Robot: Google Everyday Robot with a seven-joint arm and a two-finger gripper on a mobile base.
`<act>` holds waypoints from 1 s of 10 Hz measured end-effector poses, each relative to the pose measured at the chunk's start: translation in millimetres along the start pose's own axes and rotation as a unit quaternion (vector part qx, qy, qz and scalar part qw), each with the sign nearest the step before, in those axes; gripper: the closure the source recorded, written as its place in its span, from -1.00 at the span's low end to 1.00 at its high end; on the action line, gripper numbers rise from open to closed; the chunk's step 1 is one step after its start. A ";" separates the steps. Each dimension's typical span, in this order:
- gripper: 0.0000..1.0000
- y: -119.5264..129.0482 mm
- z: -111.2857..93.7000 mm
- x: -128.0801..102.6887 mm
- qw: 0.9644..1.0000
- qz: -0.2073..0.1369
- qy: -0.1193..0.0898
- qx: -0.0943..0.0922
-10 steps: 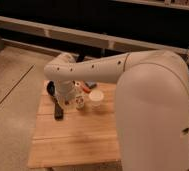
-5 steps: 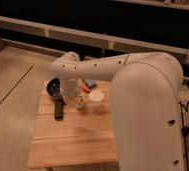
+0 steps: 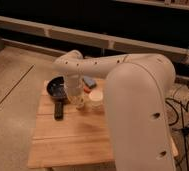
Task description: Knock the bottle over
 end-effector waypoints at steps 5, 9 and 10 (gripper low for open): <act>1.00 -0.3 4.3 -37.7 0.998 -0.039 -0.054 0.011; 1.00 16.1 -18.5 -61.1 0.977 -0.099 -0.187 0.022; 1.00 20.3 -20.1 -58.1 0.975 -0.106 -0.196 0.018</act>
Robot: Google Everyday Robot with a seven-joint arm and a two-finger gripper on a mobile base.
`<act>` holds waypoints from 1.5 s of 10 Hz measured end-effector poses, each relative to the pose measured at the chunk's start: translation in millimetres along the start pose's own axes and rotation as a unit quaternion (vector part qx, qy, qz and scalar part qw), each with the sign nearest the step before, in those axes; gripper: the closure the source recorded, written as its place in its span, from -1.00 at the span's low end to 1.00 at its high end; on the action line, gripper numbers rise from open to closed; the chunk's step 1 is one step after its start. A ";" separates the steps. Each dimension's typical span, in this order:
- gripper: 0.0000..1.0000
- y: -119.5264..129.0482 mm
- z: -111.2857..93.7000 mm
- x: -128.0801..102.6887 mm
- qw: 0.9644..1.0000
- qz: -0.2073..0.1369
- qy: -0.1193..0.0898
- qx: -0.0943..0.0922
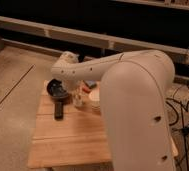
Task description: Knock the bottle over
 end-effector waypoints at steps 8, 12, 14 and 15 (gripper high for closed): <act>1.00 -2.6 -2.2 31.7 1.000 -0.016 -0.025 0.002; 1.00 -17.8 -2.8 8.2 0.999 -0.021 -0.047 0.007; 1.00 -21.2 -0.1 -1.3 0.998 -0.028 -0.054 0.005; 1.00 -22.4 1.1 -4.3 0.998 -0.031 -0.055 0.006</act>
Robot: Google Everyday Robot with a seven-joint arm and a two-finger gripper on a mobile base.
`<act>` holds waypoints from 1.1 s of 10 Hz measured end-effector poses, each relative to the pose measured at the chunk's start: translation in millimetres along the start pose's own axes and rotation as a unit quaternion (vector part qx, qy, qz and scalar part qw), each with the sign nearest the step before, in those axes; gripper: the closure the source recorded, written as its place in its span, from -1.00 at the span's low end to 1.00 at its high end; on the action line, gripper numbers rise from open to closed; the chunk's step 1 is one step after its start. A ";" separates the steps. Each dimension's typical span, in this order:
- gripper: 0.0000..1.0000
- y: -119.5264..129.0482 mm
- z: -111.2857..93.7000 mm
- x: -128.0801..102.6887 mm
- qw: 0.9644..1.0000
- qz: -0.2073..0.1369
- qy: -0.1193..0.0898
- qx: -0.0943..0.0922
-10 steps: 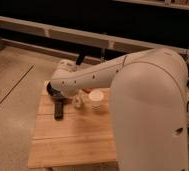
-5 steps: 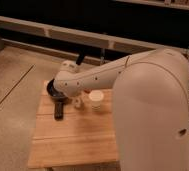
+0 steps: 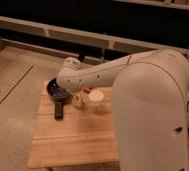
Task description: Knock the bottle over
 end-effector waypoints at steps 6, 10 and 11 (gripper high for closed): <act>1.00 -25.9 12.6 -10.9 1.000 -0.008 0.008 0.022; 0.63 -25.2 12.7 -11.1 1.000 -0.009 0.008 0.021; 0.42 -25.3 12.7 -11.1 1.000 -0.009 0.008 0.021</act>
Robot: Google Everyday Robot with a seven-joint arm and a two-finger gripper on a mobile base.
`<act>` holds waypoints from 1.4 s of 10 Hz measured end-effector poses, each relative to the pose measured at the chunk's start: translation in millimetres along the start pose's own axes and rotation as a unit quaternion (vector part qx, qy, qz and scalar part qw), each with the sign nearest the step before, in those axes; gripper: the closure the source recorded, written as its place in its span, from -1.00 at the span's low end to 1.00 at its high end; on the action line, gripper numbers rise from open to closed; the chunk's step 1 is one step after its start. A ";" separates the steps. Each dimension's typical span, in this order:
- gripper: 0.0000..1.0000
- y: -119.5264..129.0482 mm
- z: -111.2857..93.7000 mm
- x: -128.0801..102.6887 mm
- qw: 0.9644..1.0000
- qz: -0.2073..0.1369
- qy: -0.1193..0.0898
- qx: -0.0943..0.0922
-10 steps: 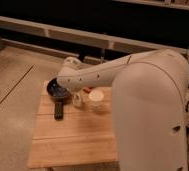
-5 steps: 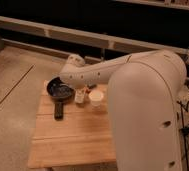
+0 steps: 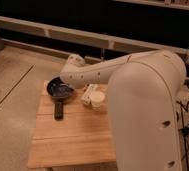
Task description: Knock the bottle over
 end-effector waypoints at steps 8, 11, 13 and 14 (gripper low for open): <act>-0.60 -0.1 0.7 0.5 1.000 0.000 0.001 0.000; -0.60 0.0 0.7 0.4 1.000 0.000 0.001 0.000; -0.60 0.0 0.9 0.7 1.000 0.000 0.001 0.000; -0.60 0.0 1.0 0.7 1.000 0.000 0.001 0.000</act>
